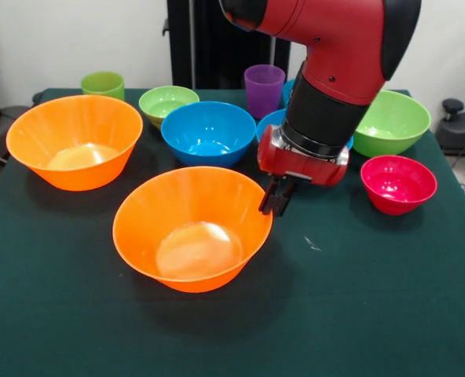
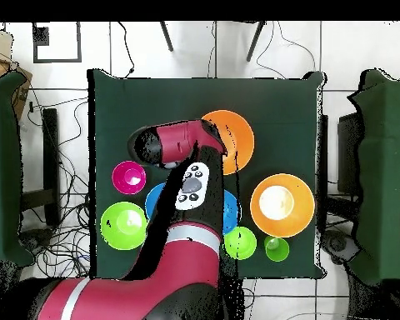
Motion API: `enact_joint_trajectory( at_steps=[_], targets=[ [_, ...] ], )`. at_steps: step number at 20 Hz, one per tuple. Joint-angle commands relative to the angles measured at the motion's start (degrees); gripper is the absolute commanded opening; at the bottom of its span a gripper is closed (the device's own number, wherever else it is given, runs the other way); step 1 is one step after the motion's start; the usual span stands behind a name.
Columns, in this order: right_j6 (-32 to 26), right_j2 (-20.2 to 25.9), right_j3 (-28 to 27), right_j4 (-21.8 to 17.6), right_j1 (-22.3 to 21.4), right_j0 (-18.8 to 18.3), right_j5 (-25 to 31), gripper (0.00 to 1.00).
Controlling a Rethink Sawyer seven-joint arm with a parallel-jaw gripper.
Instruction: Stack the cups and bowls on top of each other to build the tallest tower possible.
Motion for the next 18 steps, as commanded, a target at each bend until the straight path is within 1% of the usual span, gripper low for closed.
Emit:
enact_joint_trajectory(
  at_steps=[1, 9, 10, 18],
  targets=[
    [10.4, 2.2, -0.3, 2.0, 2.8, 1.5, 0.2, 0.00],
    [9.8, 2.6, 0.7, 2.3, 2.9, 1.6, -1.9, 0.00],
    [9.7, 2.6, 0.8, 2.3, 2.9, 1.7, -2.0, 1.00],
    [8.6, 3.0, 0.9, 2.0, 2.7, 1.5, -1.5, 1.00]
  ],
)
